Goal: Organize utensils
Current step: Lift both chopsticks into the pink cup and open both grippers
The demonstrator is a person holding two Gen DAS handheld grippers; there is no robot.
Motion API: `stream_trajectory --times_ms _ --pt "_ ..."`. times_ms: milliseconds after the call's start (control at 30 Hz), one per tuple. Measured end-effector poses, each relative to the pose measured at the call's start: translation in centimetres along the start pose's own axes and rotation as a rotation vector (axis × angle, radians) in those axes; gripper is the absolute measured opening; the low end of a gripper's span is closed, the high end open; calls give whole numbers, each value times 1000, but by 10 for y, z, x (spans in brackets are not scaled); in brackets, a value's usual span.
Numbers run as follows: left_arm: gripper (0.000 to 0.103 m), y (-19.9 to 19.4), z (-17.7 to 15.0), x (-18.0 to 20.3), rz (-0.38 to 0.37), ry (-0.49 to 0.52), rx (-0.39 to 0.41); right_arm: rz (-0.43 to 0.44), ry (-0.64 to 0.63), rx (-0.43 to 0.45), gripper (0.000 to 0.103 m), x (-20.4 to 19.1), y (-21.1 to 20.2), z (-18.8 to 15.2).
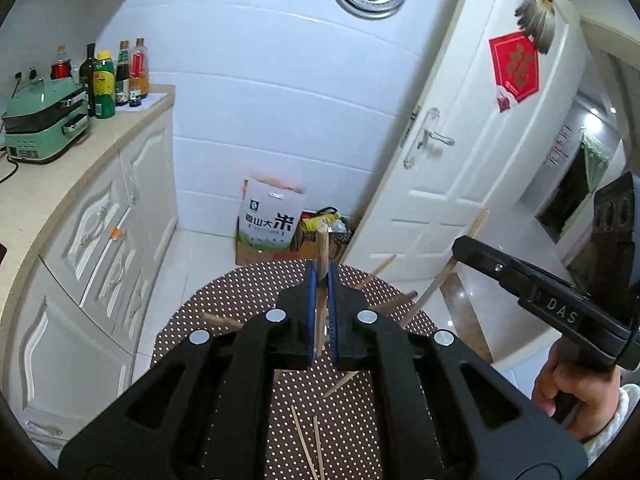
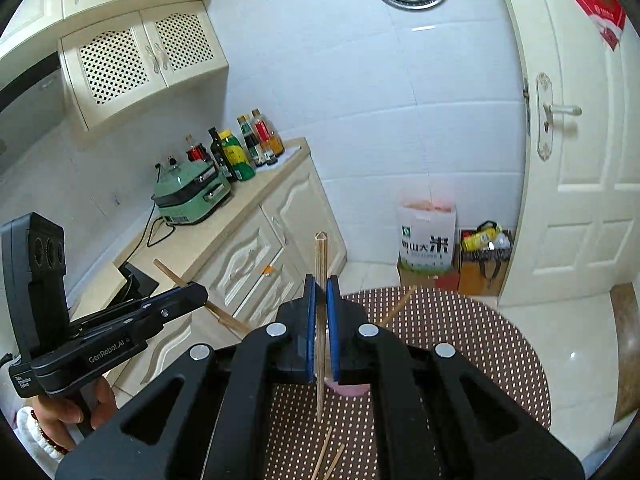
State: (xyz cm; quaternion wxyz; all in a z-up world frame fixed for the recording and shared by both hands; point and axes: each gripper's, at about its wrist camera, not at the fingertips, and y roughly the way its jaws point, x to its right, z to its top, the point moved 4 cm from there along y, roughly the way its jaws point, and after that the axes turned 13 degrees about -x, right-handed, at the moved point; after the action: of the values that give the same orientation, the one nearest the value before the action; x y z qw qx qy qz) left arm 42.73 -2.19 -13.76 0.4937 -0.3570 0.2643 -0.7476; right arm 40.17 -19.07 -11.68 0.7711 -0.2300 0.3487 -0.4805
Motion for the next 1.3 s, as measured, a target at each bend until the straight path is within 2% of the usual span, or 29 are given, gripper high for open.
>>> stream_trajectory --times_ms 467,700,1000,1300 --pt "5 0 26 -6 28 -22 51 -22 -66 53 4 -8 12 28" --pt "5 11 36 -17 44 -41 45 -39 -83 55 4 -7 24 36" --pt "5 30 44 -27 56 -54 20 -42 -93 7 4 -6 46 35" --pt "6 59 35 -38 52 -74 -52 -46 -97 -73 4 -6 70 22"
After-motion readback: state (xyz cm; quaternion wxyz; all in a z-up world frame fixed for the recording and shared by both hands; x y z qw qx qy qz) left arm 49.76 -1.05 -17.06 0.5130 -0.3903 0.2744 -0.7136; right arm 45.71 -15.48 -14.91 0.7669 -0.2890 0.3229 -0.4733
